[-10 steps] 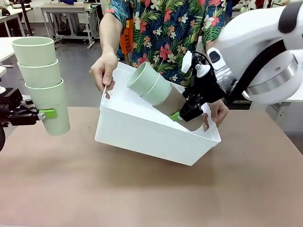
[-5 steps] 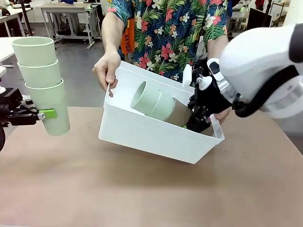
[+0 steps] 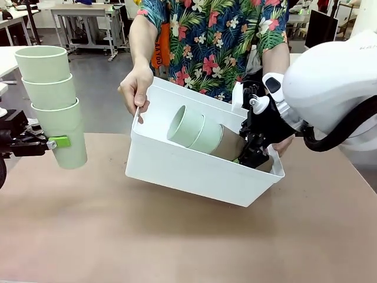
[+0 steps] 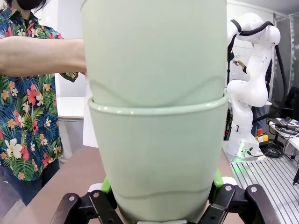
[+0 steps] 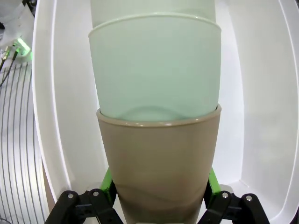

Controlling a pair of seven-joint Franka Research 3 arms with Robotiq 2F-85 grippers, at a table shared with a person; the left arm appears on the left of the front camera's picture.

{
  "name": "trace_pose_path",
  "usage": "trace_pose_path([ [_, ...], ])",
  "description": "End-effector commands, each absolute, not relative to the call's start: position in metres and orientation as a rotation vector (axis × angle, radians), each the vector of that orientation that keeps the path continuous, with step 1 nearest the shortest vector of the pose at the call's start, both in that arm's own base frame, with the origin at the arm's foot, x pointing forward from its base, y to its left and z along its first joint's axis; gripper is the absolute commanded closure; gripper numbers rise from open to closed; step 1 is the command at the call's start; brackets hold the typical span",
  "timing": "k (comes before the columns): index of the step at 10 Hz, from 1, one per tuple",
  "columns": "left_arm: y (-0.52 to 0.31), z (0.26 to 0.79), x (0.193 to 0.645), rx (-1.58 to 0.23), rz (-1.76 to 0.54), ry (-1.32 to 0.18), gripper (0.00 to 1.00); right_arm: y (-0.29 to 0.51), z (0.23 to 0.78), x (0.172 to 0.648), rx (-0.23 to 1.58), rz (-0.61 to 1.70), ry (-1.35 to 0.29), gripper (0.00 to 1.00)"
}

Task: Stack the cups and store them in the basket.
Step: Place the stack of Reusable plastic cups into the Pantry Basket.

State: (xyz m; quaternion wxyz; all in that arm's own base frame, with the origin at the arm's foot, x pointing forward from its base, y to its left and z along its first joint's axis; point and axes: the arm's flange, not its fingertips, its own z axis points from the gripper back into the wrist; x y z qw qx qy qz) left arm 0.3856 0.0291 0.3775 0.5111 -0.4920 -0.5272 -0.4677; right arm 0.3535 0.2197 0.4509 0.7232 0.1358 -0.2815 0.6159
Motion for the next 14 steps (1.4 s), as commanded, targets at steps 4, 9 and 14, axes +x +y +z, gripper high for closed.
trace_pose_path([
  [4, 0.031, 0.381, 0.383, -1.192, -1.146, -1.283, 0.14, 0.220, 0.451, 0.354, 0.297, 1.350, -0.634, 0.13],
  [9, 0.031, 0.381, 0.383, -1.192, -1.146, -1.283, 0.14, 0.257, 0.437, 0.396, 0.309, 1.354, -0.546, 0.13],
  [14, 0.031, 0.381, 0.383, -1.192, -1.146, -1.283, 0.14, 0.273, 0.423, 0.392, 0.288, 1.368, -0.478, 0.13],
])
